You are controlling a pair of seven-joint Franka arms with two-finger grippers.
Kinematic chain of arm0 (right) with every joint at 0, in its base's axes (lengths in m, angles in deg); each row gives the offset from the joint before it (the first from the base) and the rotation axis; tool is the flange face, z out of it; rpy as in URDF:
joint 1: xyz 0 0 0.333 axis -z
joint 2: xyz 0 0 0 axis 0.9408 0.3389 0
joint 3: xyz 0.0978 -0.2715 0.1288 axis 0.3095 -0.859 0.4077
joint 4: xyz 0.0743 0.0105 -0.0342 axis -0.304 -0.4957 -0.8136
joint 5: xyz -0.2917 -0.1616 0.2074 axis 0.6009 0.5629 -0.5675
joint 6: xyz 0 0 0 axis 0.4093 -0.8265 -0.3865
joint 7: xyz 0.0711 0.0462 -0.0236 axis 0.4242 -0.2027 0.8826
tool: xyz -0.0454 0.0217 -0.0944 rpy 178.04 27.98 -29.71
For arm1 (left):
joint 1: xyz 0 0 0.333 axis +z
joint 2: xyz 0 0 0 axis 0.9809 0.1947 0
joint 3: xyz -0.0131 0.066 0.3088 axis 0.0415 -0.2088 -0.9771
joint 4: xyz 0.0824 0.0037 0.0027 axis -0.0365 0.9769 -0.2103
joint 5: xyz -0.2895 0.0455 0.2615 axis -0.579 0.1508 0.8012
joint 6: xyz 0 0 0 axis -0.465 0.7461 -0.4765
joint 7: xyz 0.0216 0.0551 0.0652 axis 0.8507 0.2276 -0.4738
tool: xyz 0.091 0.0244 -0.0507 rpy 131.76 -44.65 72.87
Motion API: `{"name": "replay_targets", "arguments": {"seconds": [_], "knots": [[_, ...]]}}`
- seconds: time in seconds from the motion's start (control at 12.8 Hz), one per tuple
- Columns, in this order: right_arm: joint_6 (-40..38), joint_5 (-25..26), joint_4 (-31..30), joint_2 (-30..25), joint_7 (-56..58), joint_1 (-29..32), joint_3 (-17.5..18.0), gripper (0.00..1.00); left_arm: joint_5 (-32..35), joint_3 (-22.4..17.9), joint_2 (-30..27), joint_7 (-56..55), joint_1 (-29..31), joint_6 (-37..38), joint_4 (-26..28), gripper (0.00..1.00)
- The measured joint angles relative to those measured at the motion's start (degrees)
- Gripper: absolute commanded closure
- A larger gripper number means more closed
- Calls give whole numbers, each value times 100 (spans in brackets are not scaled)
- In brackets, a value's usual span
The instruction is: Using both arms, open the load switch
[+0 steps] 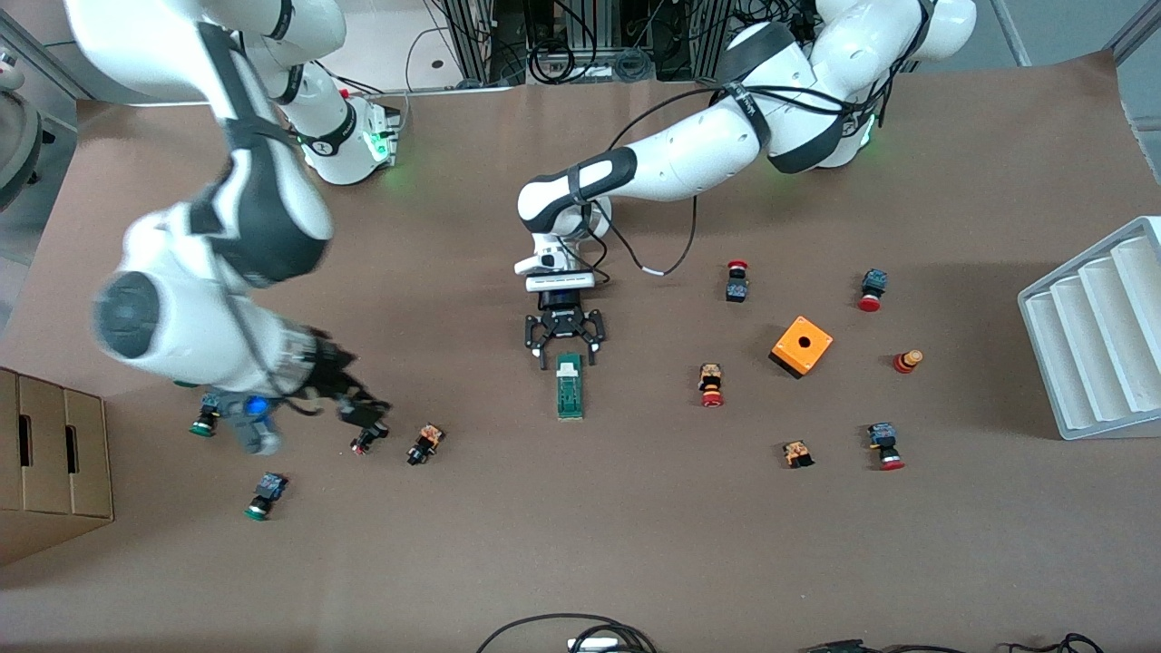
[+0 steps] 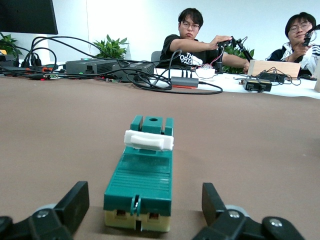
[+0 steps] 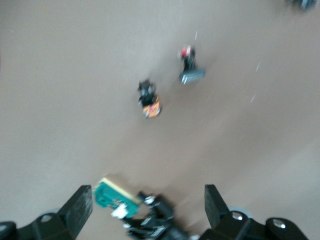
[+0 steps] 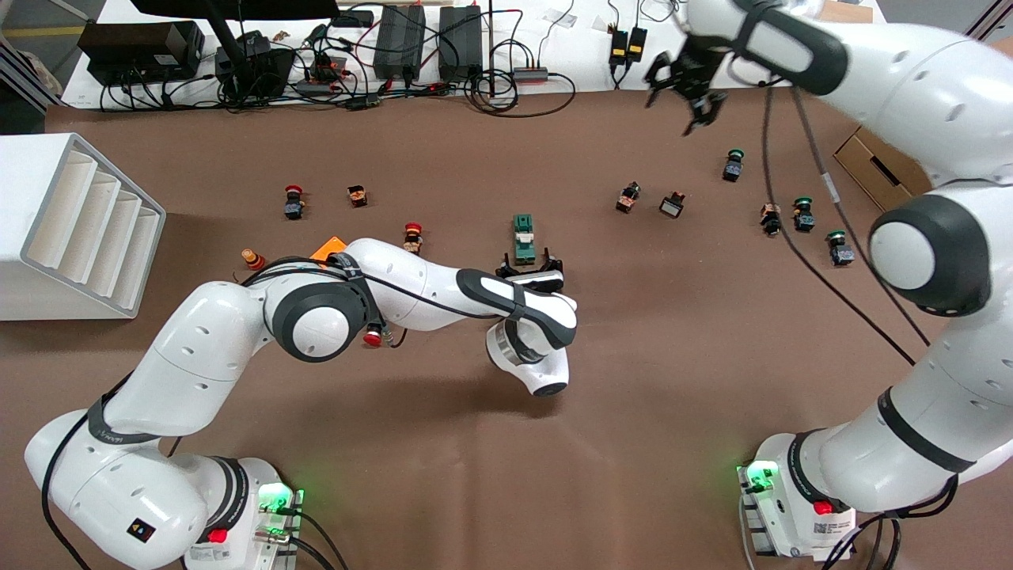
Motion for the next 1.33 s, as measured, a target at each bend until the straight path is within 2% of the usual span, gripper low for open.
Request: {"name": "replay_targets", "arguments": {"seconds": [0.23, 0.47, 0.78, 0.94, 1.33], "knots": [[-369, 191, -166, -605, 2226, 670, -25, 0, -214, 16, -60, 71, -5, -57, 3, 0], [-425, 569, -654, -1389, 3868, 914, -117, 0, -646, 43, -264, 303, -15, -161, 20, 0], [-427, 619, -978, -2024, 5999, 937, -970, 0, -1127, 94, -726, 561, -64, -394, 31, 0], [-425, 619, -1016, -2056, 6436, 978, -1139, 0, -1382, 170, -905, 713, -99, -408, 36, 0], [-314, 619, -1021, -1881, 6523, 965, -1078, 0, -2272, 345, -1506, 1358, -134, -429, 36, 0]]}}
